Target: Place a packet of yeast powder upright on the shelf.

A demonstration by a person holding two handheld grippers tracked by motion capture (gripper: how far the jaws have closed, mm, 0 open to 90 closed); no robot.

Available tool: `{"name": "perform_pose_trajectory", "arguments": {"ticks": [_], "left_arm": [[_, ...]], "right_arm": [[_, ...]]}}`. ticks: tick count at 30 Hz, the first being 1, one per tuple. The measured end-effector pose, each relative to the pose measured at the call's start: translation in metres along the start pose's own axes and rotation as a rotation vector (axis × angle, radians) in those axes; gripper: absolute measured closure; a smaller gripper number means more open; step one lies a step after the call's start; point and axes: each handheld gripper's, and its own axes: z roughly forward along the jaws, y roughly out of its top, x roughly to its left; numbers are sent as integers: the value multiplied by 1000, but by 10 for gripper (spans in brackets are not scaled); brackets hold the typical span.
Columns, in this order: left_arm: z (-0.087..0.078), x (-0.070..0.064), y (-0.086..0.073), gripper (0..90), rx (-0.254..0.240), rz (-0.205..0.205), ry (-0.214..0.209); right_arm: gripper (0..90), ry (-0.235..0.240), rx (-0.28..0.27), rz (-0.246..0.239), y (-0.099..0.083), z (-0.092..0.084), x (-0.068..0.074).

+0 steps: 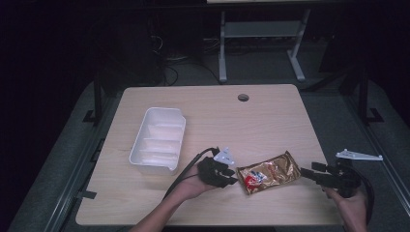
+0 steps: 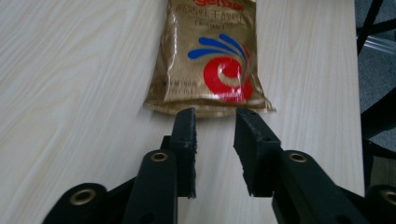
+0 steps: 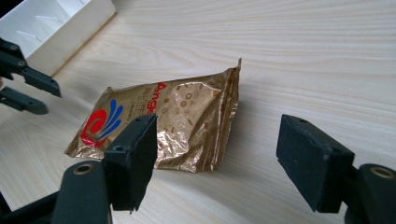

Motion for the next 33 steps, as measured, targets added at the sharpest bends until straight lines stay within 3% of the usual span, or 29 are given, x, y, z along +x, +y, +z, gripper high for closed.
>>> {"name": "perform_pose_trajectory", "arguments": {"ticks": [4, 9, 16, 21, 23, 30, 33], "left_arm": [[19, 2, 22, 741, 24, 25, -6], [33, 3, 35, 763, 44, 42, -10], [46, 4, 39, 762, 85, 54, -15], [50, 6, 39, 762, 103, 56, -15], [51, 5, 39, 753, 106, 63, -11], [52, 4, 39, 753, 106, 66, -6], [51, 5, 40, 711, 114, 61, -32]], "right_arm": [[285, -2, 9, 3, 1, 6, -1], [290, -2, 34, 8, 1, 17, -1], [308, -3, 87, 24, -1, 30, -4], [379, -1, 119, 15, -1, 39, -4], [462, 18, 130, 24, -1, 44, -4], [598, 44, 162, 27, -1, 54, -1], [730, 66, 171, 24, 0, 56, -1]]}}
